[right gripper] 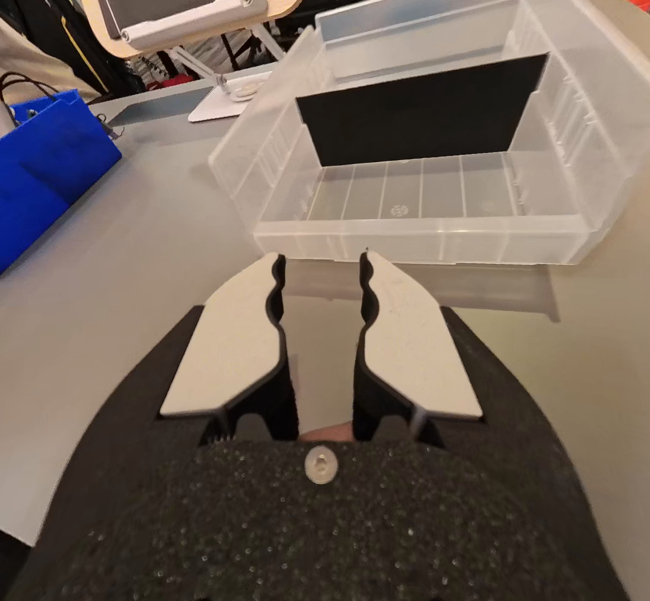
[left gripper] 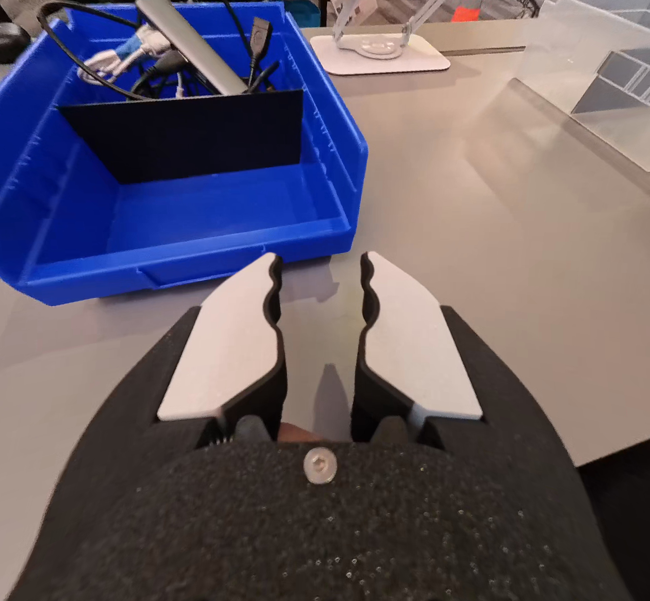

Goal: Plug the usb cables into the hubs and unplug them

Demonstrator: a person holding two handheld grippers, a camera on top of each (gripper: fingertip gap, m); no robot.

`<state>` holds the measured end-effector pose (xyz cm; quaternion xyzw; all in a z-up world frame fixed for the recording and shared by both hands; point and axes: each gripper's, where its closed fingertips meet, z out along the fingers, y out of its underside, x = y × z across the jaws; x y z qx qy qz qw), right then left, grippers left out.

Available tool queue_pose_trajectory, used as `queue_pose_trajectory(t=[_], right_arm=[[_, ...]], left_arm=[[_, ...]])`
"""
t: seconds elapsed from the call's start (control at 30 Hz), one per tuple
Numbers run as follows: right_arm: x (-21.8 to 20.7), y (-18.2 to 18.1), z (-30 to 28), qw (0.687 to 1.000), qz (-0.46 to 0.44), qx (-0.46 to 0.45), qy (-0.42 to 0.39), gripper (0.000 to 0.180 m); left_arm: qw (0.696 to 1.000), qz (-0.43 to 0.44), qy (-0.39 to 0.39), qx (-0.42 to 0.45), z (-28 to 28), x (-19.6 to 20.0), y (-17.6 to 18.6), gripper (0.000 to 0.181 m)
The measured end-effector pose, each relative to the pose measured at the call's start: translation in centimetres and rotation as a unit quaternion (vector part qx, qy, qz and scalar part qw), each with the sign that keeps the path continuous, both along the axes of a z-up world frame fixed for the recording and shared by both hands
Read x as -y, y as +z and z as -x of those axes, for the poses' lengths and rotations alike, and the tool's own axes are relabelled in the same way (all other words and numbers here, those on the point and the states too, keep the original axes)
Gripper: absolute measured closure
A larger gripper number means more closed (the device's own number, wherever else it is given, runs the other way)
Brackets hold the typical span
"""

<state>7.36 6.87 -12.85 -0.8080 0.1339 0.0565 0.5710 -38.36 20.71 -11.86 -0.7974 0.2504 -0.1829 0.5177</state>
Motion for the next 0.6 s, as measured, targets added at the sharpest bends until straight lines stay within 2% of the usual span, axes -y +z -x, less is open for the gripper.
queue_pose_trajectory(t=[0.3,0.4,0.5,0.53,0.6], right_arm=[[-0.4,-0.4,0.9,1.0,0.012,0.01,0.02,0.14],[-0.9,-0.7,1.0,0.999,0.019,0.018,0.024,0.14],[-1.1,-0.8,1.4,0.999,0.021,0.024,0.033,0.14],[-1.1,-0.8,1.6,0.999,0.021,0.022,0.035,0.14],[-1.1,-0.9,1.9,0.999,0.022,0.018,0.04,0.14]], left_arm=[[0.999,0.018,-0.037,-0.021,-1.8,0.6,-1.1,0.137],[0.994,0.052,-0.085,0.048,-3.2,0.9,1.5,0.146],[0.981,0.101,-0.136,0.09,-3.7,-1.3,5.6,0.139],[0.979,0.131,-0.139,0.074,-3.6,-2.7,6.2,0.131],[0.984,0.15,-0.096,0.019,-2.7,-7.3,6.7,0.118]])
